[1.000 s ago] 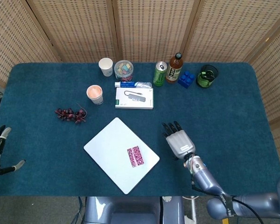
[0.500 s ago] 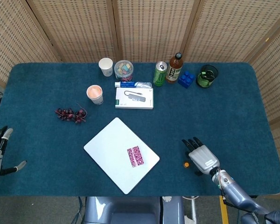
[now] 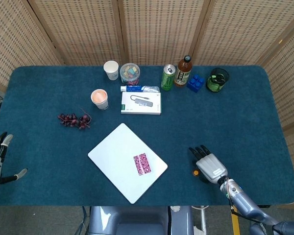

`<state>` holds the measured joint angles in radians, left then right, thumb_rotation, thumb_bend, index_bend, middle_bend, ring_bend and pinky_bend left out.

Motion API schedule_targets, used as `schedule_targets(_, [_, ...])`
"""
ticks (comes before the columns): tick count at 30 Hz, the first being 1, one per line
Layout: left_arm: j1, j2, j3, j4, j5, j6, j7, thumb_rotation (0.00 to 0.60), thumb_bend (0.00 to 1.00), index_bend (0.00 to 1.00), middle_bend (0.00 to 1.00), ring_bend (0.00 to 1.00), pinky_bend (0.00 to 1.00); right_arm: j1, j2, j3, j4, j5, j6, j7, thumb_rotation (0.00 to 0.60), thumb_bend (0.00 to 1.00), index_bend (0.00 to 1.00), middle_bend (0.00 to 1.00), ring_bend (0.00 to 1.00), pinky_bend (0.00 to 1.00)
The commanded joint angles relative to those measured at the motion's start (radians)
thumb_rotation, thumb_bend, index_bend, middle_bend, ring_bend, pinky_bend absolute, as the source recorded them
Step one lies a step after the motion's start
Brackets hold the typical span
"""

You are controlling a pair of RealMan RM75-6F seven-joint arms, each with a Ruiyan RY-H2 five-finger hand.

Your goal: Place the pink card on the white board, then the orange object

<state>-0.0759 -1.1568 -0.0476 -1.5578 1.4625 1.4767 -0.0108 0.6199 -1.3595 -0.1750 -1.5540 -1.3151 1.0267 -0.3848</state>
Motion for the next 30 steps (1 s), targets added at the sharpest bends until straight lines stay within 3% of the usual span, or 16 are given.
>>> schedule_targets(1, [0.0,0.0,0.0,0.0,0.0,0.001,0.0,0.507,0.0,0.0,0.0,0.0,0.0,-0.006,-0.008,0.006,0.008,-0.003,-0.009,0.003,0.6,0.31,0.39,0.0,0.0,0.0])
schedule_targets(23, [-0.001,-0.002,0.0,-0.001,-0.002,-0.003,0.003,0.506,0.0,0.0,0.0,0.0,0.0,-0.037,-0.04,0.047,0.037,-0.037,-0.057,0.012,0.6,0.31,0.39,0.0,0.0,0.0])
schedule_targets(30, [0.0,0.0,-0.002,0.0,-0.005,-0.003,-0.003,0.507,0.0,0.0,0.0,0.0,0.0,-0.041,-0.055,0.062,0.045,-0.029,-0.073,-0.005,0.6,0.33,0.46,0.0,0.0,0.0])
